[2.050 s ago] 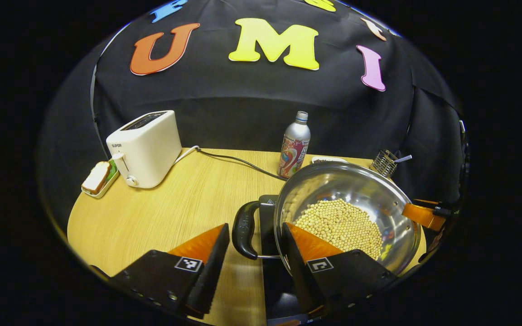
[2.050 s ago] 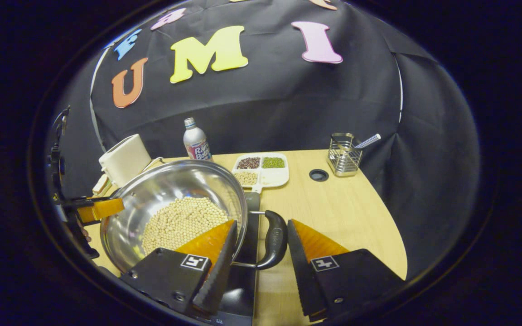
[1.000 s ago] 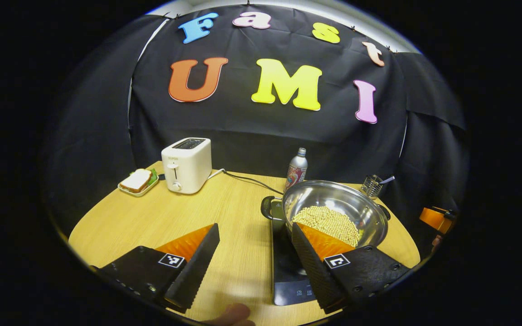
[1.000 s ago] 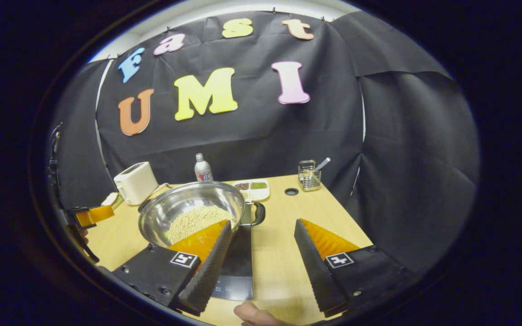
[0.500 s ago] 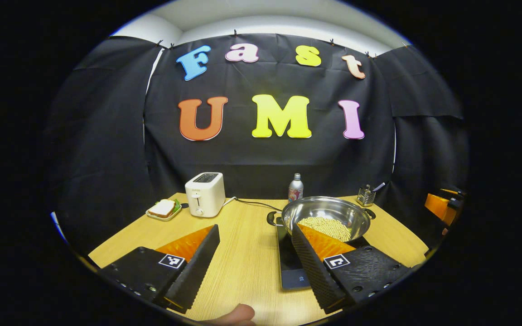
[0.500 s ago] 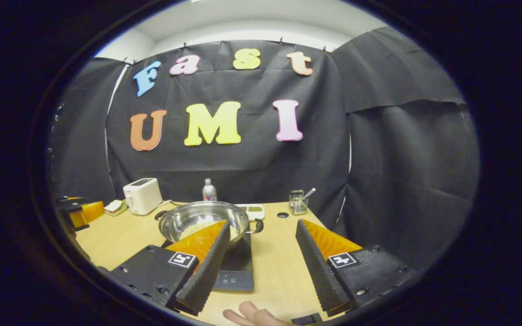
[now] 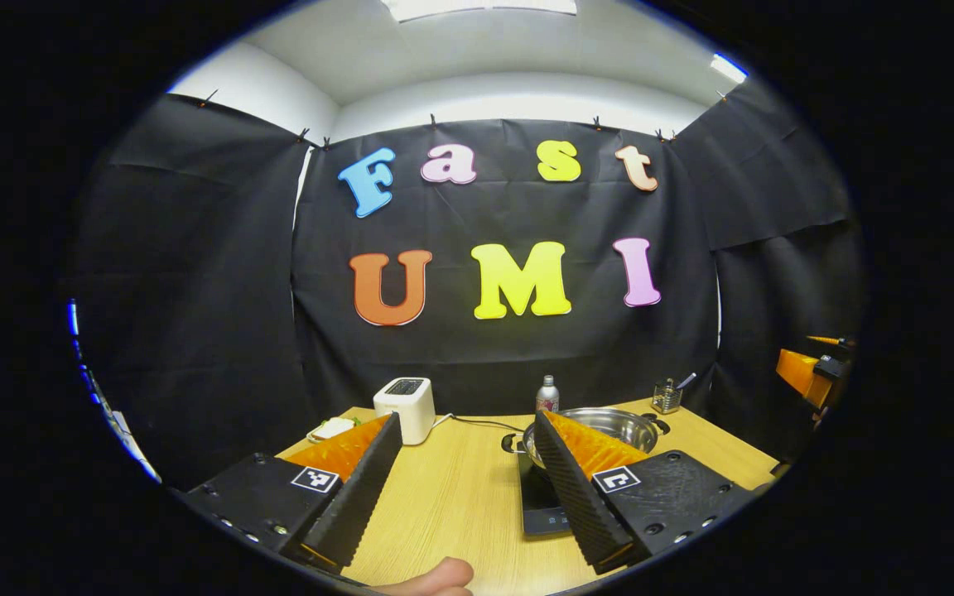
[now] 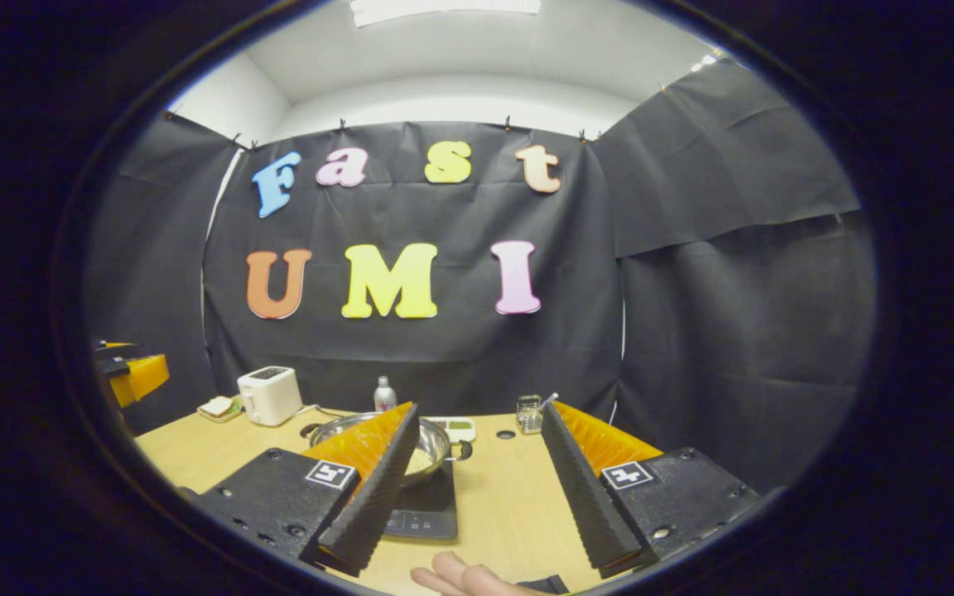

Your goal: First push the handle of the pot to place it horizontally, then grasp the pot with both hands and set it on the induction cooktop.

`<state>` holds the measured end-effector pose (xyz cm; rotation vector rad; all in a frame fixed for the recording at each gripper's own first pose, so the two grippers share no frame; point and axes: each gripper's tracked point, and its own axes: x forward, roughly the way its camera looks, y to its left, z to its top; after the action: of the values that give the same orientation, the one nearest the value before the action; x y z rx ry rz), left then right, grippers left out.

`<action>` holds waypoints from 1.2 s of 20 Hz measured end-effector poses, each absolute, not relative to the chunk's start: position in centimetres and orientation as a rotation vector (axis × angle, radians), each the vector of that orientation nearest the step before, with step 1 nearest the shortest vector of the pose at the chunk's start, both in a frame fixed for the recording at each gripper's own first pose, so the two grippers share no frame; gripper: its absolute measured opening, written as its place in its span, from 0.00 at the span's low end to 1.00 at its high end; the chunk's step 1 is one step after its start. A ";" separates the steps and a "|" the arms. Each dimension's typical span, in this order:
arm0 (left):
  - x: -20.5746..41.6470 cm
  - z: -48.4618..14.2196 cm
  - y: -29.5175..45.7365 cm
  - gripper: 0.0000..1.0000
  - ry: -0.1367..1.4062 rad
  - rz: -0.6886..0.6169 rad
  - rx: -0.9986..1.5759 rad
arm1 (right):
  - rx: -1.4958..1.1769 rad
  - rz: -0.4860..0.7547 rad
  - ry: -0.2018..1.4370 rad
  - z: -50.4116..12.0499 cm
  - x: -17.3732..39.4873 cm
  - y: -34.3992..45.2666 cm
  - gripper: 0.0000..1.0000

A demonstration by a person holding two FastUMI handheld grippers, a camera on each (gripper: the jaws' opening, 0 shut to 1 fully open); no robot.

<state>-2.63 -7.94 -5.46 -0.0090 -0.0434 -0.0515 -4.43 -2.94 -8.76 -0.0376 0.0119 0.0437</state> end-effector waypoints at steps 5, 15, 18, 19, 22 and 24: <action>-4.9 -3.5 -7.7 0.95 -0.101 -0.048 -0.022 | -0.045 0.048 -0.066 -5.4 -7.8 -2.8 0.96; -7.3 -4.1 -7.5 0.95 -0.109 -0.067 -0.061 | 0.000 0.047 -0.180 -3.3 -11.7 -3.1 0.98; -7.3 -3.5 -7.5 0.95 -0.136 -0.085 -0.090 | 0.027 0.063 -0.189 -3.5 -11.8 -3.2 0.99; -7.4 -3.5 -7.6 0.95 -0.137 -0.089 -0.094 | 0.025 0.061 -0.183 -3.7 -11.6 -3.4 0.98; -7.2 -4.0 -7.6 0.95 -0.125 -0.089 -0.081 | 0.018 0.055 -0.171 -4.1 -11.2 -3.7 0.98; -7.1 -4.5 -8.0 0.95 -0.112 -0.094 -0.066 | 0.010 0.053 -0.162 -4.4 -11.0 -3.8 0.98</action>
<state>-7.06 -8.03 -4.45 -0.0657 -0.1124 -0.0944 -11.05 -3.81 -4.39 0.0103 -0.1620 0.0531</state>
